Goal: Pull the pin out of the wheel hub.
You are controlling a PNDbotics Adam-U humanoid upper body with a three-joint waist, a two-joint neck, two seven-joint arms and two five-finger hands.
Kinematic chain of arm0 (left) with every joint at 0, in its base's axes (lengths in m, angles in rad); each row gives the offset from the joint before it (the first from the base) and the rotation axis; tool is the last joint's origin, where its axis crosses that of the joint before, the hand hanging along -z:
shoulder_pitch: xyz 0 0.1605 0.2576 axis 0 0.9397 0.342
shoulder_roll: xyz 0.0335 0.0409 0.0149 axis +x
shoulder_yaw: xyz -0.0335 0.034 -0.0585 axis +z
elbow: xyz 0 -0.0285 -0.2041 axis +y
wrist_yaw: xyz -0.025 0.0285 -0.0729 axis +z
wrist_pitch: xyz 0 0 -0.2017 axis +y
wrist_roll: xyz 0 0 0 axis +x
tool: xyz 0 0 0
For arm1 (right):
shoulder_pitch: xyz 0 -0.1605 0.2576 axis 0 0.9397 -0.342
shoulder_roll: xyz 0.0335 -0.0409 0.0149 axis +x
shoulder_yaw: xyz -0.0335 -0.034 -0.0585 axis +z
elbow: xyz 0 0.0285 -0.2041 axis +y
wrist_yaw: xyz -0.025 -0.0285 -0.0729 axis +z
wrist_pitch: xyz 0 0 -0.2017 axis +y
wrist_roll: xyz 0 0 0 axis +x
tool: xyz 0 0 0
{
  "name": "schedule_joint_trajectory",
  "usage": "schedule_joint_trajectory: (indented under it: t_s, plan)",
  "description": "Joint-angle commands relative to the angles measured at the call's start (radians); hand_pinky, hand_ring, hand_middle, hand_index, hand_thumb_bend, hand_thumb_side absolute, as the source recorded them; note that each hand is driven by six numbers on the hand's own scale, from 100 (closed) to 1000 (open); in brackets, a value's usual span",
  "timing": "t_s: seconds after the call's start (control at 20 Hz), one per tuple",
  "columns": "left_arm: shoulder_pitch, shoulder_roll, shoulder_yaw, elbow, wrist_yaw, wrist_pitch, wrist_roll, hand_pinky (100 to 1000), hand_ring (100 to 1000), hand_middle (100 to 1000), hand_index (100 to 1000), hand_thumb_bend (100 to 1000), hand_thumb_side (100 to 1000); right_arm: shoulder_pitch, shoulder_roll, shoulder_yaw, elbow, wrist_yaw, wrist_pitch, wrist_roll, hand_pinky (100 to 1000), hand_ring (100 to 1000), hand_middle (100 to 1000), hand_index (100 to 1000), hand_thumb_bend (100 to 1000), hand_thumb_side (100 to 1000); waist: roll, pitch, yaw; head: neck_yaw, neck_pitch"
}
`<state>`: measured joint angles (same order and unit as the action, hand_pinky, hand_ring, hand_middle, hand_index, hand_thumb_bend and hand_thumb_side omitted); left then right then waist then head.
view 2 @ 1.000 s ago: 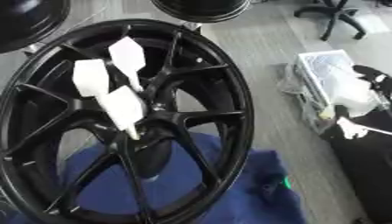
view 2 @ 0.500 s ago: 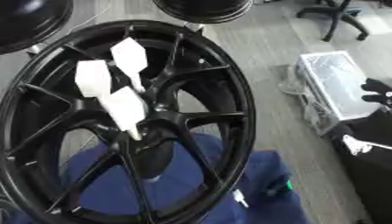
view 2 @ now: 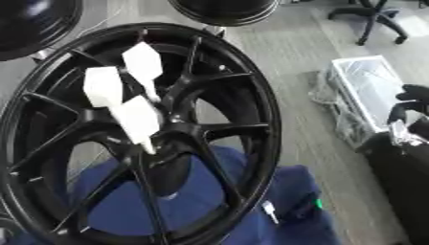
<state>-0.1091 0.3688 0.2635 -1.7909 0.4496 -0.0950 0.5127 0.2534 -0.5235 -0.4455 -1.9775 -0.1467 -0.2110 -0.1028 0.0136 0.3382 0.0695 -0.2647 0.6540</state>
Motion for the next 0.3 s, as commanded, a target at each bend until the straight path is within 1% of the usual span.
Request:
schedule_joint_trajectory:
  t_s: [0.05,0.2,0.3]
  plan:
    - [-0.016,0.020,-0.004,-0.027,-0.002,0.000,-0.011,806,625,689,779,265,810,-0.038,-0.034,0.019,-0.023,-0.120,-0.021,0.018,886,725,720,829,100,668,0.003,-0.023,0.001,0.005,-0.014]
    - [-0.029,0.015,-0.011,-0.033,-0.007,0.004,-0.019,806,626,688,779,266,808,-0.092,-0.030,0.031,-0.023,-0.209,-0.022,0.035,887,717,710,822,100,646,0.007,-0.026,0.004,0.006,-0.013]
    - [-0.038,0.011,-0.015,-0.036,-0.008,0.005,-0.022,806,626,689,780,267,806,-0.117,-0.026,0.038,-0.023,-0.241,-0.012,0.050,892,720,711,826,100,647,0.010,-0.027,0.005,0.007,-0.013]
